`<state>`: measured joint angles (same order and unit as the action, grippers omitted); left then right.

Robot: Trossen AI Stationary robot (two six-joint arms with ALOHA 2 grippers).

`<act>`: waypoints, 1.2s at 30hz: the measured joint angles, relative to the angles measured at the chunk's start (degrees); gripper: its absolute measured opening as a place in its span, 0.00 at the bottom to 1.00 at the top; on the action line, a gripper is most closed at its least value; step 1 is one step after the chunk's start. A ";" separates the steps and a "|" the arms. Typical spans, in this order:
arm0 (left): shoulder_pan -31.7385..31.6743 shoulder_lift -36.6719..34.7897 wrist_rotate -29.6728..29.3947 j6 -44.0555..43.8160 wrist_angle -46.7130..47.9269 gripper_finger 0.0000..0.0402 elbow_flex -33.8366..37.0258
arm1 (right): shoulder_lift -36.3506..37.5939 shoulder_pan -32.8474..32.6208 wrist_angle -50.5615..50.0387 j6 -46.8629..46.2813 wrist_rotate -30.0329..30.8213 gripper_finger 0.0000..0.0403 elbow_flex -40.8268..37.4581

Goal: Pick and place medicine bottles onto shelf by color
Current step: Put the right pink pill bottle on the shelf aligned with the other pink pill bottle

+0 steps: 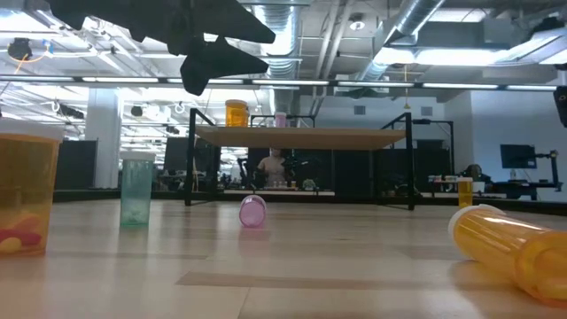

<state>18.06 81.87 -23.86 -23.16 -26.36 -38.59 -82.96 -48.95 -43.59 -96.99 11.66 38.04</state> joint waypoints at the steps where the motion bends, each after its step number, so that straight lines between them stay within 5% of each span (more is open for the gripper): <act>1: 0.00 0.00 0.00 0.00 -0.01 0.52 0.00 | 0.00 0.00 0.00 0.00 0.00 0.42 0.00; 11: -0.09 0.00 0.05 1.06 -0.14 0.52 0.00 | 0.04 0.00 -0.07 0.02 0.15 0.30 0.00; 36: -0.55 0.00 0.61 1.16 -0.10 0.52 0.00 | 0.04 4.91 1.15 4.02 3.58 0.31 -0.02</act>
<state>17.52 81.87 -23.24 -22.00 -26.46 -38.59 -82.91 -44.04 -42.44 -92.97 15.25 38.02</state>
